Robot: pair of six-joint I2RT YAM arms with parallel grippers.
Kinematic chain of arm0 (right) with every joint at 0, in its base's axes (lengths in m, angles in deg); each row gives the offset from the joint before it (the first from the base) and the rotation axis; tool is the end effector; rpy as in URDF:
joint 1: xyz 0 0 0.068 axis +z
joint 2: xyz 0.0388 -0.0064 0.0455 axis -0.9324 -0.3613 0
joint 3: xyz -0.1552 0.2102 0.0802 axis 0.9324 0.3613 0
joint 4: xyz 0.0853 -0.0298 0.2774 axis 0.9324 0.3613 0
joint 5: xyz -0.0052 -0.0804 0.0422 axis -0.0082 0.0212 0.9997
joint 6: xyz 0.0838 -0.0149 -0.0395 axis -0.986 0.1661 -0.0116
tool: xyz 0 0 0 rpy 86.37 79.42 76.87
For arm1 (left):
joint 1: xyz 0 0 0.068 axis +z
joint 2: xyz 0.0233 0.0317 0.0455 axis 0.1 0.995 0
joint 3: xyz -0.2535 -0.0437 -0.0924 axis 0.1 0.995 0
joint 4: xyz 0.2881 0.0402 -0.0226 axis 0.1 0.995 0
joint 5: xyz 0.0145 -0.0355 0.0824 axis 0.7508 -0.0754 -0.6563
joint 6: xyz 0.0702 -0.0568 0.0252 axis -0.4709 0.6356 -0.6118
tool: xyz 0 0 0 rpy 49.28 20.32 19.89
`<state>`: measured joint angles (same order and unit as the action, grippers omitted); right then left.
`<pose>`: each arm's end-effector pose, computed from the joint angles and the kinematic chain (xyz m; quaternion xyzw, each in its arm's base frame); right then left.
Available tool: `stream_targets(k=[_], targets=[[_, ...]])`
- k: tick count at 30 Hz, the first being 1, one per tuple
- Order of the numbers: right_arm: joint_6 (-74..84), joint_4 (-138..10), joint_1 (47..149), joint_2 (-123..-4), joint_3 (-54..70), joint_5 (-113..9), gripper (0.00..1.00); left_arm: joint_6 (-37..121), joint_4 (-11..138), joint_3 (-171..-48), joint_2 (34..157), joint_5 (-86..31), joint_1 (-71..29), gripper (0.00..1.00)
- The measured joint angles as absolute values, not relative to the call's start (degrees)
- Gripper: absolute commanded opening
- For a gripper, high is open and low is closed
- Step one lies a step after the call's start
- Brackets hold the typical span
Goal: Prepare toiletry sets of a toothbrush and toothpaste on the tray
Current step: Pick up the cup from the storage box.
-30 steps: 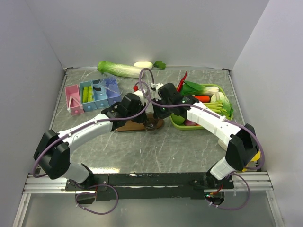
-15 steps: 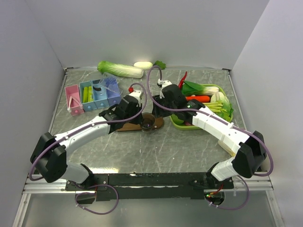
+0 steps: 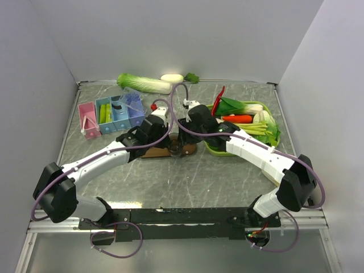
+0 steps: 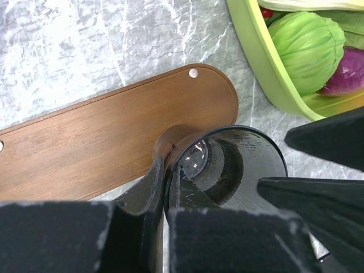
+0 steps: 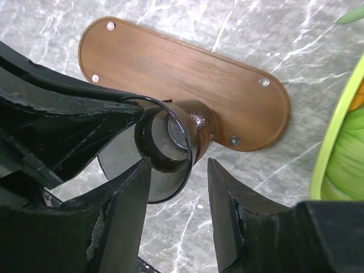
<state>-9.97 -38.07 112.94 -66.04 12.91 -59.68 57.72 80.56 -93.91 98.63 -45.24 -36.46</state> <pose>0.2852 0.2757 0.2710 -0.1747 0.8877 0.2284 0.3595 0.2853 -0.2400 0.2335 0.0754 0.8867 -0.1979 0.4110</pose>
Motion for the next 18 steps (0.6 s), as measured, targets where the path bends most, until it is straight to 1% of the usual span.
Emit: stream_targets(k=[4,5,7,10,11,12,13,15,16,17,18], targets=[[-10.4,-38.0,113.8,-67.4,12.9,-59.7,0.47,57.8,80.3,-93.5,98.2,-45.7,-36.5,0.01],[-10.4,-38.1,114.0,-67.5,12.9,-59.8,0.43,57.8,80.2,-93.5,98.1,-45.9,-36.5,0.01],[-10.6,-38.1,114.2,-67.8,12.9,-59.9,0.40,57.9,80.2,-93.5,97.8,-46.1,-36.5,0.01],[-10.6,-38.1,114.4,-68.0,12.9,-60.3,0.30,57.9,80.2,-93.4,97.5,-46.2,-36.5,0.01],[-10.7,-38.0,114.4,-68.0,12.9,-60.5,0.24,57.9,80.1,-93.2,97.3,-46.2,-36.5,0.01],[-10.8,-38.0,114.4,-68.0,12.9,-60.8,0.21,58.0,80.0,-93.0,97.0,-46.2,-36.5,0.01],[-10.8,-38.0,114.4,-68.0,12.9,-61.1,0.15,57.9,79.9,-92.7,96.7,-46.2,-36.5,0.01],[-11.1,-38.0,114.4,-68.1,12.9,-61.5,0.09,57.9,79.8,-92.4,96.3,-46.2,-36.5,0.01],[-11.5,-37.9,114.4,-68.1,12.9,-61.8,0.02,58.0,79.6,-92.1,96.1,-46.2,-36.5,0.01],[-12.0,-37.9,114.4,-68.3,12.9,-62.1,0.00,58.0,79.4,-91.9,96.0,-46.2,-36.5,0.01],[-12.3,-38.0,114.4,-68.4,12.9,-62.4,0.00,58.0,79.2,-91.8,95.9,-46.2,-36.5,0.02]])
